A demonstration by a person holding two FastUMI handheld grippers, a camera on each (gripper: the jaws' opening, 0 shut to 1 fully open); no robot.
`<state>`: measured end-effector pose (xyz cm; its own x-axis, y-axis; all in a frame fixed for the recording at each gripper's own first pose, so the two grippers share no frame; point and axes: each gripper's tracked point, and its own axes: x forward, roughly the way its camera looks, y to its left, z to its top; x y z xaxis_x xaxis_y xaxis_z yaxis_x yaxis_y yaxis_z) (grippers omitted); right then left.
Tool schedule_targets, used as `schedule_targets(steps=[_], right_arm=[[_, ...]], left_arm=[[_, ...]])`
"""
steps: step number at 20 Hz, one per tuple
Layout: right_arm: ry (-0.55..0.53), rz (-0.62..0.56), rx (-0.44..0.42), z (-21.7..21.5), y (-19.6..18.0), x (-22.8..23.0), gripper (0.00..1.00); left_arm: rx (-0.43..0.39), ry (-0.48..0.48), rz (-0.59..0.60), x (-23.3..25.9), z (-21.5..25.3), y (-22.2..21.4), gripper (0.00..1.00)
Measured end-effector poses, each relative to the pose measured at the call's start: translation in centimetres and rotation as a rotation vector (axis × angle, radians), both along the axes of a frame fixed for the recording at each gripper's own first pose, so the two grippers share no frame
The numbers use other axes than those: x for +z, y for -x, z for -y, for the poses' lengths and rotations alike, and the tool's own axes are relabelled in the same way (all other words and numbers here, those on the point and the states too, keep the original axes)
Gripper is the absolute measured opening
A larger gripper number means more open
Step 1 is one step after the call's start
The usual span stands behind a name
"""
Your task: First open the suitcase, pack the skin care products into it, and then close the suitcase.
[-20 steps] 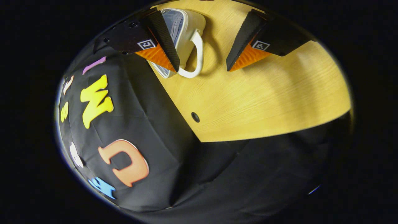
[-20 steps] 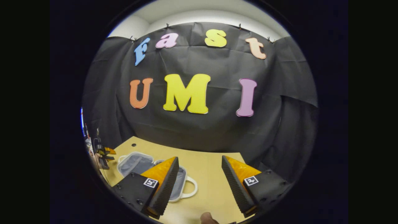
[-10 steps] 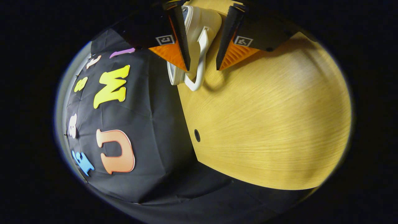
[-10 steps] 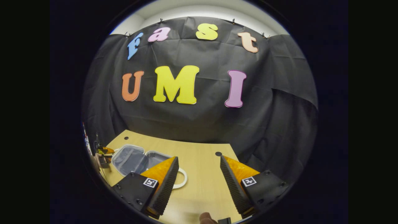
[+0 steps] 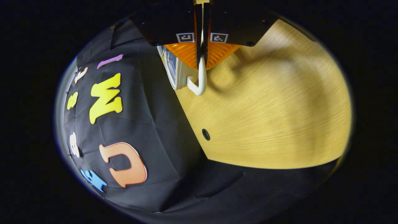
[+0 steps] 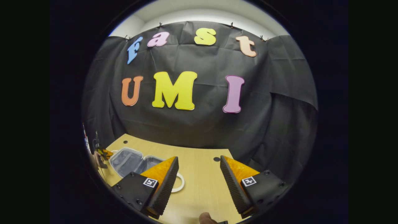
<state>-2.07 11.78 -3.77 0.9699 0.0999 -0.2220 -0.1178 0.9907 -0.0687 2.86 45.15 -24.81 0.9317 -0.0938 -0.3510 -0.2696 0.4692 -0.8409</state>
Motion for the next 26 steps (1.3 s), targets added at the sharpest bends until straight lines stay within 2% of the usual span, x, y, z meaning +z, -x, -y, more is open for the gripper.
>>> schedule_targets(steps=[2, 6, 9, 13, 19, 24, 26], right_arm=[[-0.004, 0.015, 0.013, 0.7, -0.4, 0.4, 0.78], [-0.03, 0.039, 0.045, 2.4, -1.6, 1.3, 0.79], [-0.042, 0.041, 0.062, 3.9, -2.5, 1.0, 0.79], [-0.069, 0.03, 0.092, 6.2, -3.2, 0.6, 0.79], [-0.071, 0.031, 0.154, 9.4, -3.6, -0.1, 0.77], [-0.054, 0.004, 0.156, 13.5, -3.5, -1.3, 0.78], [-0.047, -0.01, 0.154, 14.9, -3.5, -1.8, 0.8]], left_arm=[[-0.005, -0.085, 0.034, 3.4, 0.7, -0.3, 0.04], [-0.045, -0.34, 0.084, 10.0, 4.0, -0.7, 0.03], [-0.075, -0.538, 0.139, 14.8, 8.0, -1.1, 0.04], [-0.113, -0.714, 0.175, 18.9, 14.6, -0.7, 0.03], [-0.147, -0.995, 0.165, 20.3, 25.1, -0.1, 0.04], [-0.201, -1.069, 0.165, 18.0, 34.3, -0.9, 0.03], [-0.265, -1.093, 0.145, 16.0, 37.8, -1.5, 0.04]])
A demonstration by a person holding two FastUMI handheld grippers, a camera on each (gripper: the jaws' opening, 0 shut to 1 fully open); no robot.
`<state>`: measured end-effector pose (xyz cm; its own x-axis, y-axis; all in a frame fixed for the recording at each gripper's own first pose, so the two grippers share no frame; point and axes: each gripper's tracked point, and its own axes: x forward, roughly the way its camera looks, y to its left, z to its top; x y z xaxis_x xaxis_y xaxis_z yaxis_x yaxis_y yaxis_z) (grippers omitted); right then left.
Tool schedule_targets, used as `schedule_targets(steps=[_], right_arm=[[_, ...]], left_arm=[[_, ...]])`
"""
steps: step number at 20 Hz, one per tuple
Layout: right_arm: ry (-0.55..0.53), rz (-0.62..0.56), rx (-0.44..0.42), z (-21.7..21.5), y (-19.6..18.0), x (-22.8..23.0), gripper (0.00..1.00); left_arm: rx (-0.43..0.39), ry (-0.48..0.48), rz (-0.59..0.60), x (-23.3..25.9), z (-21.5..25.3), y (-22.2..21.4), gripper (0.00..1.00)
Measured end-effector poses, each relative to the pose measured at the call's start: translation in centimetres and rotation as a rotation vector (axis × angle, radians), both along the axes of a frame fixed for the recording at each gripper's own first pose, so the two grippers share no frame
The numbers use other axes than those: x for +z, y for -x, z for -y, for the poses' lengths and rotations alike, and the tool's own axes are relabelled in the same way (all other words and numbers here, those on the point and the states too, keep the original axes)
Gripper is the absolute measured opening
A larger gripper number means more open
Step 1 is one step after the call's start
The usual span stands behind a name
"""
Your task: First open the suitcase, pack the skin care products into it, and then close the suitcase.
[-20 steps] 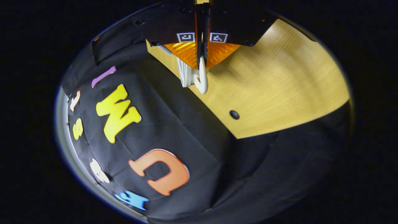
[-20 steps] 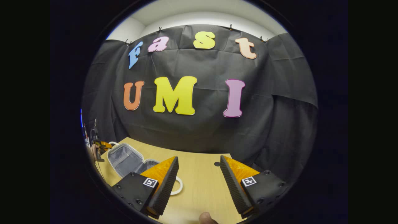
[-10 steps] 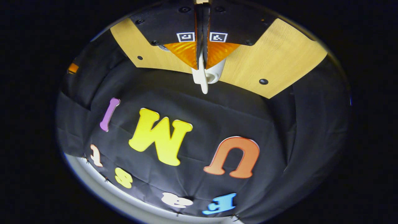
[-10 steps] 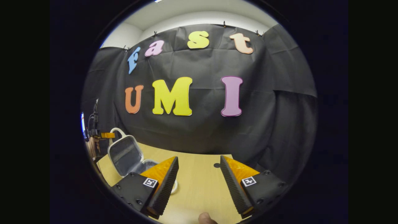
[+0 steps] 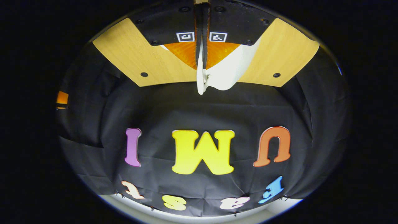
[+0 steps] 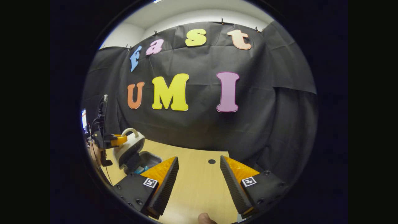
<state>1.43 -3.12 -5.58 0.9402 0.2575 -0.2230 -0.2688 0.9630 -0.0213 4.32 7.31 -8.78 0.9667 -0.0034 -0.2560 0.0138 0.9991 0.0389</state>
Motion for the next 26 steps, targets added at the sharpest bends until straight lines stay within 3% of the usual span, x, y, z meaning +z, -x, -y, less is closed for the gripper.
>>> schedule_targets(steps=[8, 12, 15, 19, 21, 22, 26], right_arm=[[0.018, -0.089, -0.019, 3.8, 0.7, -3.9, 0.79], [0.005, -0.125, -0.051, 4.8, 1.1, -5.3, 0.79], [-0.004, -0.135, -0.076, 4.8, 1.0, -5.6, 0.79], [-0.021, -0.113, -0.11, 4.0, 0.3, -4.8, 0.79], [-0.019, -0.101, -0.15, 3.8, -0.6, -4.3, 0.79], [-0.029, -0.102, -0.165, 3.3, -1.0, -3.9, 0.79], [-0.041, -0.064, -0.209, -0.2, -2.6, -1.5, 0.79]], left_arm=[[-0.116, -0.286, -0.197, -10.0, 8.2, -2.4, 0.04], [-0.162, -0.371, -0.304, -14.2, 8.2, -3.5, 0.05], [-0.202, -0.36, -0.356, -16.4, 9.2, -2.8, 0.08], [-0.218, -0.316, -0.349, -15.9, 10.3, -2.7, 0.42], [-0.166, -0.31, -0.309, -13.4, 9.5, -2.8, 0.69], [-0.16, -0.271, -0.274, -11.7, 9.4, -2.9, 0.93], [-0.128, -0.102, -0.156, -4.5, 7.6, -1.0, 0.99]])
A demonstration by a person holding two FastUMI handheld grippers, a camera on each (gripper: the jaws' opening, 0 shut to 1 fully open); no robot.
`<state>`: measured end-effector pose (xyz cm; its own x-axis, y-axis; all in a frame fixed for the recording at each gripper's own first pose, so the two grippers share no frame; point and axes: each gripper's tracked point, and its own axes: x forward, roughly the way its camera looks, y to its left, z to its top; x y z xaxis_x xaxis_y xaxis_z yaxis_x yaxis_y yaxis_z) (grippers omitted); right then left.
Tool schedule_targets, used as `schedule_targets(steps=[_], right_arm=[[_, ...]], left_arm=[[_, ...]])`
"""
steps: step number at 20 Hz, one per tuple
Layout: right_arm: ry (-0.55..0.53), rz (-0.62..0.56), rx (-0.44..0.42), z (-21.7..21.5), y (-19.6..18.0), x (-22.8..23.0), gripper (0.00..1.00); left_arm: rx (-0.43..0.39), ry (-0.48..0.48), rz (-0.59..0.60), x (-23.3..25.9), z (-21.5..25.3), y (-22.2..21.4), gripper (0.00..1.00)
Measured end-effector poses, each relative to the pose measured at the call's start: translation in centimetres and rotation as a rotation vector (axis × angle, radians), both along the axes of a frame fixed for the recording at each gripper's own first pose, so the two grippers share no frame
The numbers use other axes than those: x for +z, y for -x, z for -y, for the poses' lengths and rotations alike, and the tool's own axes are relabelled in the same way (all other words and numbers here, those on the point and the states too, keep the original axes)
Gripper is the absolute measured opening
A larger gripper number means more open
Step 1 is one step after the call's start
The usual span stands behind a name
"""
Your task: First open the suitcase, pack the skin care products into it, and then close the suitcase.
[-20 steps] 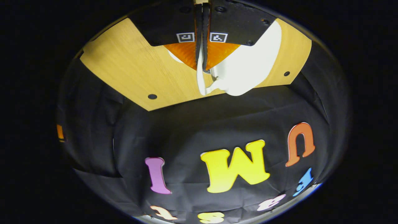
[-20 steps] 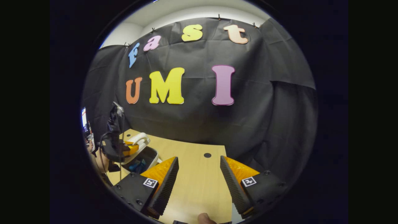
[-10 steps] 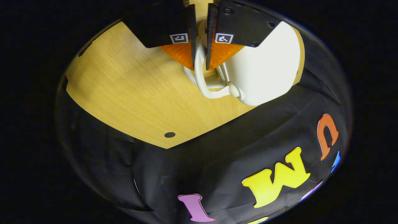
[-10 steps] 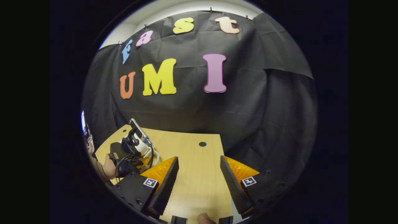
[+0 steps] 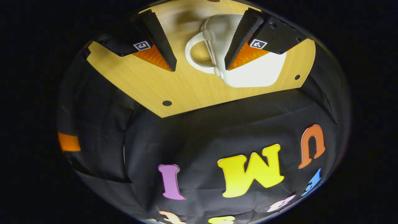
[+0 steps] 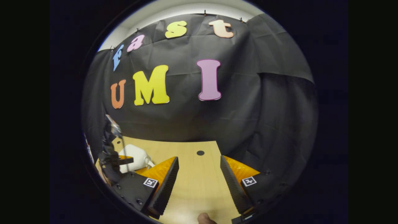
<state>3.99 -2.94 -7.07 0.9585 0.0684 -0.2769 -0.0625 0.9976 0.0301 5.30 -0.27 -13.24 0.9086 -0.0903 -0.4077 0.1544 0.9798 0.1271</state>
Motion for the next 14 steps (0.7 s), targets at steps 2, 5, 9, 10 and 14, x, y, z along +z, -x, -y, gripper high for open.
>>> schedule_targets(steps=[2, 5, 9, 10, 14], right_arm=[[-0.005, 0.028, 0.002, -3.0, -0.1, 1.6, 0.79], [-0.003, 0.055, 0.021, -7.6, 0.1, 2.6, 0.79], [0.0, 0.075, 0.066, -14.3, 1.4, 3.5, 0.79], [0.002, 0.081, 0.082, -16.0, 1.9, 3.8, 0.78], [0.053, 0.124, 0.132, -21.3, 4.0, 4.4, 0.79]], left_arm=[[0.019, 0.065, 0.059, 4.0, -1.8, 1.2, 0.99], [0.057, 0.098, 0.156, 9.2, -4.6, 3.9, 0.99], [0.104, 0.092, 0.255, 14.2, -10.8, 5.5, 0.98], [0.115, 0.089, 0.27, 15.0, -11.7, 6.0, 0.99], [0.145, 0.084, 0.324, 17.0, -15.0, 8.1, 0.98]])
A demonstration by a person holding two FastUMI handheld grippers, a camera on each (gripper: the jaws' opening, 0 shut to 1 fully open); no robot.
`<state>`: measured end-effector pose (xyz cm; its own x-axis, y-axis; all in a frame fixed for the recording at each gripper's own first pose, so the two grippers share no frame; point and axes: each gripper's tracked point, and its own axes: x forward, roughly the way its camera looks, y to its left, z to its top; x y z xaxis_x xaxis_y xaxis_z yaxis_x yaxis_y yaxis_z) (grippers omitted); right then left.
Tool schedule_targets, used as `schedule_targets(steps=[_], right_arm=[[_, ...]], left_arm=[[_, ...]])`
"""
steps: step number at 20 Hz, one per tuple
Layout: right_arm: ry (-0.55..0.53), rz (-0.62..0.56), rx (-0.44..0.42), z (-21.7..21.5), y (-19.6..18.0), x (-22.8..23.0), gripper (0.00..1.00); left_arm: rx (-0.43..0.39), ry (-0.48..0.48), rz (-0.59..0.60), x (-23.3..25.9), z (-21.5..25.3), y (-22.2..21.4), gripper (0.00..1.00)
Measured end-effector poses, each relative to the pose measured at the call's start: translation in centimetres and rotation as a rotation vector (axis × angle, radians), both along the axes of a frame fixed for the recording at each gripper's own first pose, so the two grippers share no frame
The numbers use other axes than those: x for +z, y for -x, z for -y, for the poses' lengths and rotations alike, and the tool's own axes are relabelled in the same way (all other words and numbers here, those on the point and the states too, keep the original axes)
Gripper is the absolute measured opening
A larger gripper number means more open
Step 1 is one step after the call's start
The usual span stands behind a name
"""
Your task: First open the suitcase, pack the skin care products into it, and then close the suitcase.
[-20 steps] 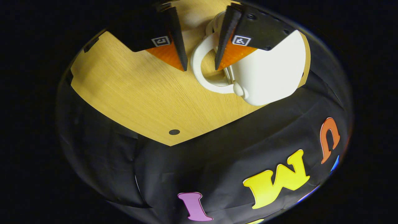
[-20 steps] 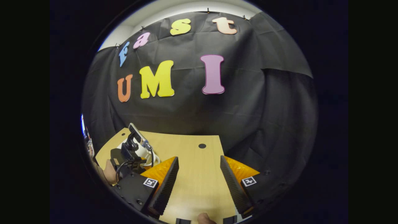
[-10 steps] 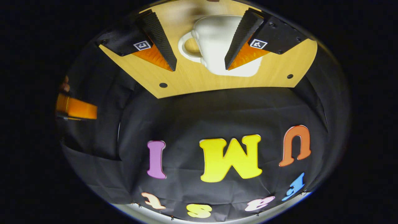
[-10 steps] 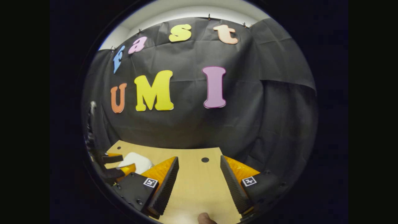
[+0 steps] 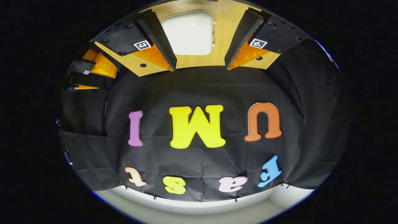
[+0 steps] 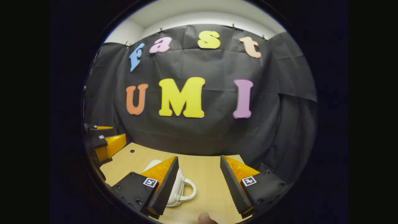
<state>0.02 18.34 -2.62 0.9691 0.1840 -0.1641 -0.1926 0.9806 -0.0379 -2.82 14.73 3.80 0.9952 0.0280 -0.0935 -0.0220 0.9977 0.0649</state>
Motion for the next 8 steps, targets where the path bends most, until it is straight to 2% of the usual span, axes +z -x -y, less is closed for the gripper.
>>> schedule_targets(steps=[3, 8], right_arm=[[0.014, 0.022, 0.022, -2.6, 1.3, 0.0, 0.79], [0.017, 0.023, -0.006, -3.9, 1.6, -0.1, 0.8]], left_arm=[[0.0, 0.021, 0.033, -0.3, -1.8, 1.4, 0.98], [0.009, 0.062, 0.021, -1.8, -4.4, 1.8, 0.98]])
